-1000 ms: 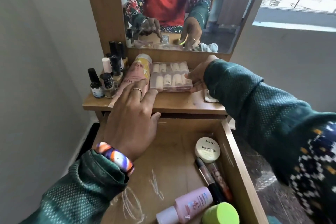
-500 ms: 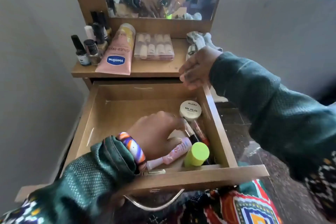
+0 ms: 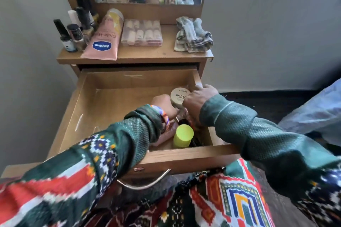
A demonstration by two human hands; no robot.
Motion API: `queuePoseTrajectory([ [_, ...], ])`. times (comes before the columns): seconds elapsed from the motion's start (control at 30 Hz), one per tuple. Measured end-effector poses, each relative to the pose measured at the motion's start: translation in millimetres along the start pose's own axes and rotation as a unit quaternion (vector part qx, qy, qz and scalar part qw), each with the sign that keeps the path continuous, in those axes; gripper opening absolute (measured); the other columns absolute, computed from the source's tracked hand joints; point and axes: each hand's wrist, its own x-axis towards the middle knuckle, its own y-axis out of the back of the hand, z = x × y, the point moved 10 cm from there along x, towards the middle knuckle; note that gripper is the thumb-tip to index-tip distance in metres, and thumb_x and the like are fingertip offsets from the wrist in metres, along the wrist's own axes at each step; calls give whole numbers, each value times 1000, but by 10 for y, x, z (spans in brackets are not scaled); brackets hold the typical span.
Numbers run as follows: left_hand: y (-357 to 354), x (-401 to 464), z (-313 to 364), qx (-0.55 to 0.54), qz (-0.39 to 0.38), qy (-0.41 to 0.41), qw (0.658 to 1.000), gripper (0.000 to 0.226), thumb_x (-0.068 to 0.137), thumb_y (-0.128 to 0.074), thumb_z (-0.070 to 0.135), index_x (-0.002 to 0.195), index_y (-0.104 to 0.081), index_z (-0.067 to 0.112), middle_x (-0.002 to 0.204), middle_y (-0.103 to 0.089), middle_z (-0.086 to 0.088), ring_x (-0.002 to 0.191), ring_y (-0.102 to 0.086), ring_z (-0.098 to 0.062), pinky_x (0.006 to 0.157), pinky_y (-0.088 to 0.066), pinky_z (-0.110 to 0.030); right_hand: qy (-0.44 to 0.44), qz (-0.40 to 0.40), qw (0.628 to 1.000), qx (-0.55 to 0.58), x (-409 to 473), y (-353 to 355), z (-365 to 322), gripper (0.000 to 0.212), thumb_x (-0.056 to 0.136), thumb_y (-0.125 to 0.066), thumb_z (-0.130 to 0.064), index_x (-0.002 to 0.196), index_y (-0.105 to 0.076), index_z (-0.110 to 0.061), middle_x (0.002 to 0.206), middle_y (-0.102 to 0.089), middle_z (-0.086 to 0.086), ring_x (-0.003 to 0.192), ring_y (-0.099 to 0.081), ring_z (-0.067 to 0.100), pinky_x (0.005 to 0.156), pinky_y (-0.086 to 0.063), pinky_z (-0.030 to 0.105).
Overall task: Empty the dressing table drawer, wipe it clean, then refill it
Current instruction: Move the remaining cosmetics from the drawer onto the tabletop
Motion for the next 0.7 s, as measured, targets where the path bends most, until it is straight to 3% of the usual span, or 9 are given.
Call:
queuePoseTrajectory([
  [0.17,-47,65,-30,-27,24,27,999,29,84,-63,19,109,-65,5,116,-67,-15,110,-59,-31,85,-45,-30,32,0,993,-116,66,-114,-88,41,94,-44,-36,131,-46,-18,133,-55,4,129,-36,29,105,-27,40],
  [0.3,-41,63,-88,-75,41,29,996,26,81,-64,16,106,-62,7,113,-67,-15,107,-60,-32,86,-47,-32,24,-8,993,-111,123,-225,-122,52,94,-46,-30,141,-28,-19,134,-53,8,131,-37,29,109,-20,42],
  [0.37,9,68,-142,-110,61,34,991,11,78,-66,16,86,-59,14,109,-67,-12,102,-61,-30,80,-45,-28,16,-14,996,-87,137,-255,-117,47,95,-44,-27,139,-31,-16,136,-52,9,131,-36,29,110,-18,43],
  [0.47,54,77,-216,-167,72,43,982,34,76,-70,11,60,-42,24,81,-62,-3,85,-58,-24,70,-38,-22,13,-23,999,-47,156,-278,-114,39,96,-40,-30,132,-43,-18,134,-52,6,130,-37,27,110,-16,42],
  [0.53,51,72,-276,-193,61,54,978,36,75,-72,9,59,-44,23,66,-51,5,80,-55,-21,69,-39,-22,18,-33,999,-30,154,-290,-117,40,94,-42,-33,133,-45,-22,132,-54,3,130,-37,26,111,-13,44],
  [0.63,57,70,-376,-243,43,61,967,33,73,-75,5,62,-47,20,65,-53,1,79,-58,-23,69,-45,-29,12,-52,999,-11,146,-293,-84,43,92,-49,-32,133,-45,-20,129,-56,3,131,-37,26,112,-10,46],
  [0.7,131,54,-436,-262,39,55,963,32,74,-74,3,65,-48,19,66,-55,-3,73,-57,-24,62,-44,-27,5,-43,999,-19,136,-276,-72,45,90,-52,-25,132,-42,-13,126,-58,6,129,-40,27,111,-12,46],
])
